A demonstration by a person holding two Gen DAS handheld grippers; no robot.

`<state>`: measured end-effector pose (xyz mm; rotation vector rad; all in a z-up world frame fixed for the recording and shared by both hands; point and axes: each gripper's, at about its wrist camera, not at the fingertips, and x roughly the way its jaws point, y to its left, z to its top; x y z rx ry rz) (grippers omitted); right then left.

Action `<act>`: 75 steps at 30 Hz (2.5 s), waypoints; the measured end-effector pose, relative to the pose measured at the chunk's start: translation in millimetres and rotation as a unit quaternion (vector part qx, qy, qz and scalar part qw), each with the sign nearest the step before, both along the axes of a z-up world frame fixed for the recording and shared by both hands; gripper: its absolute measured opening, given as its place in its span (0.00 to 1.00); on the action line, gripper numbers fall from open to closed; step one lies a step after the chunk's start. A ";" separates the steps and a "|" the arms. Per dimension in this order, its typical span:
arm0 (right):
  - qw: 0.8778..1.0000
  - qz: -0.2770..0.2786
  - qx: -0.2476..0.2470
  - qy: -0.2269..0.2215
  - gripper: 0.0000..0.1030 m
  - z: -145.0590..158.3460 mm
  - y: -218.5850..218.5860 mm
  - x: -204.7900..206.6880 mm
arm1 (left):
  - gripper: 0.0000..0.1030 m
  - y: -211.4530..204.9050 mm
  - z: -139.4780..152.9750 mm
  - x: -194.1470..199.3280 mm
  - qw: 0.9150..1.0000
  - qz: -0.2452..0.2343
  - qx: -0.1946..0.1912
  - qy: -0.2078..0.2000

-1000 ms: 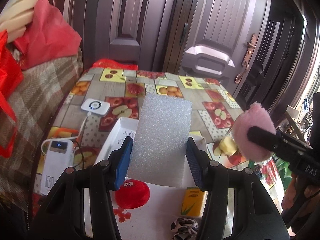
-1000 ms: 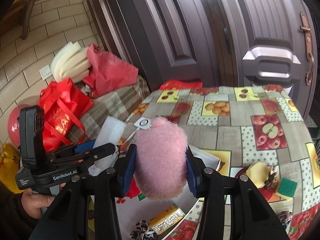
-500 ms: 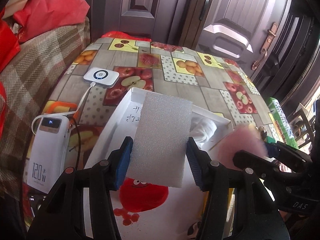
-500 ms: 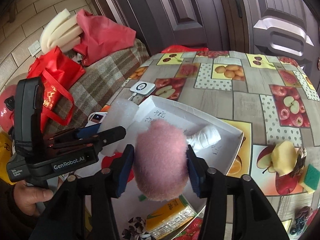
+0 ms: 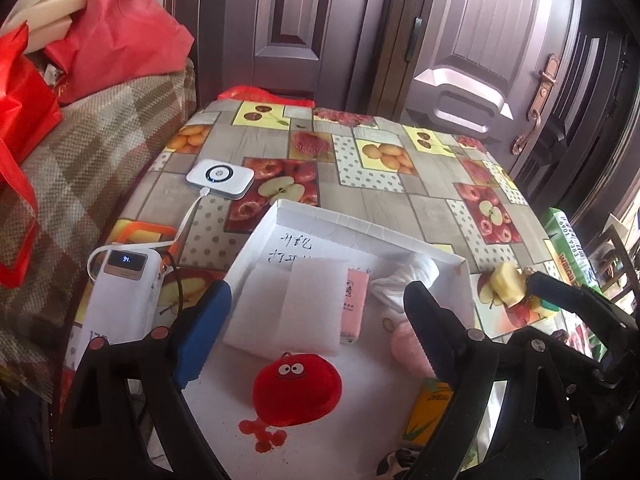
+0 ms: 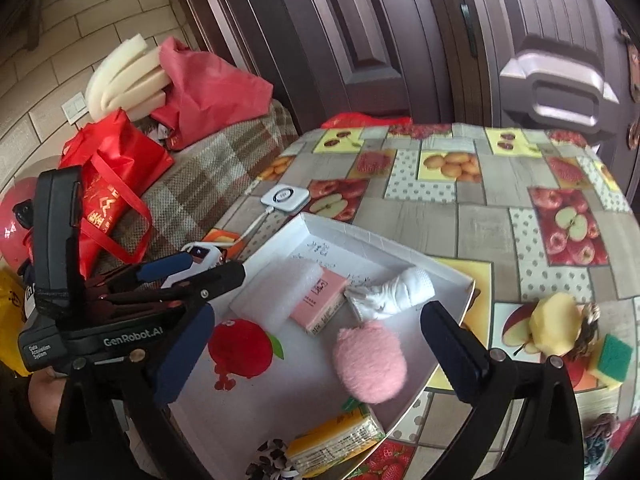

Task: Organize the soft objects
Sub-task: 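Release the foam sheet into the tray with the left tool while the right tool releases the pink ball, then move both tools back over the remaining items on the table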

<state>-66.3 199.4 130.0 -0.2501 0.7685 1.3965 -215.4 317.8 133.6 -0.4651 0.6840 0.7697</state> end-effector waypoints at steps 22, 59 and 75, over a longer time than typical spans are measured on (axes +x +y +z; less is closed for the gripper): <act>0.949 -0.172 0.252 -0.080 1.00 102.8 -142.6 17.6 | 0.87 -97.4 115.5 -30.0 0.983 -0.046 0.117 -0.137; 0.932 -0.243 0.239 -0.124 1.00 116.9 -257.2 43.3 | 1.00 -170.2 99.2 30.4 0.990 -0.046 0.053 -0.124; 0.945 -0.286 0.135 -0.086 1.00 76.3 -286.5 134.5 | 1.00 -161.9 71.1 131.4 0.990 -0.115 0.055 -0.067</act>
